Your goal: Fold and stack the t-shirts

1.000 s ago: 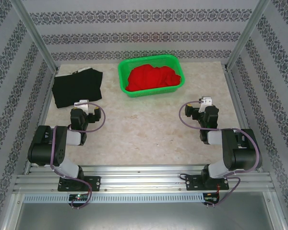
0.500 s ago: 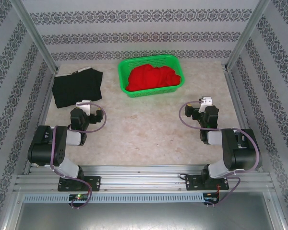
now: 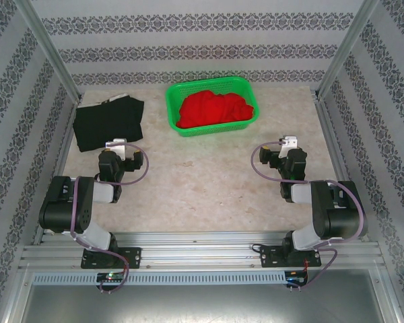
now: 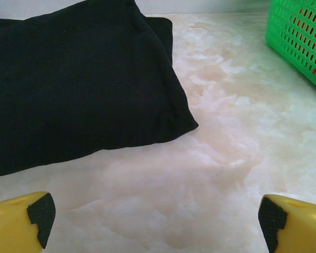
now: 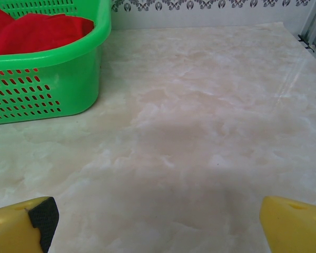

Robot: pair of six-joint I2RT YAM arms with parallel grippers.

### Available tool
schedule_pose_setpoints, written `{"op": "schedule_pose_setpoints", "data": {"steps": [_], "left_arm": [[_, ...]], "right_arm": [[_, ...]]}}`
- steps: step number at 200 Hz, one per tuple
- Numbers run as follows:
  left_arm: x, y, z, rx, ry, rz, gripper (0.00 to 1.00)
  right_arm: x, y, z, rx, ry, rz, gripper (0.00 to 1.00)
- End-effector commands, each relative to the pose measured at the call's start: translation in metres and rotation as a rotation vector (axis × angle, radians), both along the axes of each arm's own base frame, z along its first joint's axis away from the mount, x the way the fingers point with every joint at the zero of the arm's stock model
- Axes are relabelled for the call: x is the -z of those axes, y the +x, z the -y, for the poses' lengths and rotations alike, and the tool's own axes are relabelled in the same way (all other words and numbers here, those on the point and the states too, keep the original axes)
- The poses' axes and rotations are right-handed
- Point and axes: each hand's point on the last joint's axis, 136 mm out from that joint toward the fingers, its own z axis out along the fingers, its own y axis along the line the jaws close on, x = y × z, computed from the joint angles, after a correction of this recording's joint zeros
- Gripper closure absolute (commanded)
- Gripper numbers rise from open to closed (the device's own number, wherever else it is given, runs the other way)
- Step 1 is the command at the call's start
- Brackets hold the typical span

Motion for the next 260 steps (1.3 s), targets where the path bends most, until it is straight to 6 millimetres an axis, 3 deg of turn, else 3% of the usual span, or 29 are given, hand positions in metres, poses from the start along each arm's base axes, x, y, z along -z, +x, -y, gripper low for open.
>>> {"op": "schedule_pose_setpoints", "data": {"steps": [1,70,114,141,162,175,201,229,260], "left_arm": [[-0.005,0.005,0.002,0.002,0.001,0.020,0.00],[-0.007,0.004,0.001,-0.009,0.002,0.026,0.00],[-0.048,0.005,0.004,-0.010,0.021,-0.025,0.00],[-0.082,0.012,0.012,-0.042,-0.128,-0.080,0.00],[-0.094,0.024,0.036,-0.031,-0.274,-0.207,0.00],[-0.089,0.033,0.046,-0.064,-0.358,-0.337,0.00],[-0.081,0.063,0.084,-0.026,-0.488,-0.523,0.00],[-0.069,0.093,0.120,0.027,-0.551,-0.546,0.00],[-0.049,0.112,0.142,0.041,-0.585,-0.594,0.03]], "right_arm": [[-0.011,0.008,-0.002,-0.007,-0.008,0.041,0.02],[-0.017,0.008,0.000,0.011,-0.012,0.052,0.02],[-0.058,0.001,-0.001,0.041,0.003,-0.011,0.02],[-0.078,-0.004,-0.005,0.077,0.129,-0.122,0.02],[-0.097,0.001,-0.027,0.019,0.273,-0.257,0.02],[-0.110,0.010,-0.047,-0.035,0.338,-0.334,0.02],[-0.128,0.037,-0.089,-0.102,0.352,-0.477,0.02],[-0.118,0.069,-0.128,-0.136,0.368,-0.573,0.03],[-0.091,0.097,-0.161,-0.128,0.398,-0.673,0.09]]}}
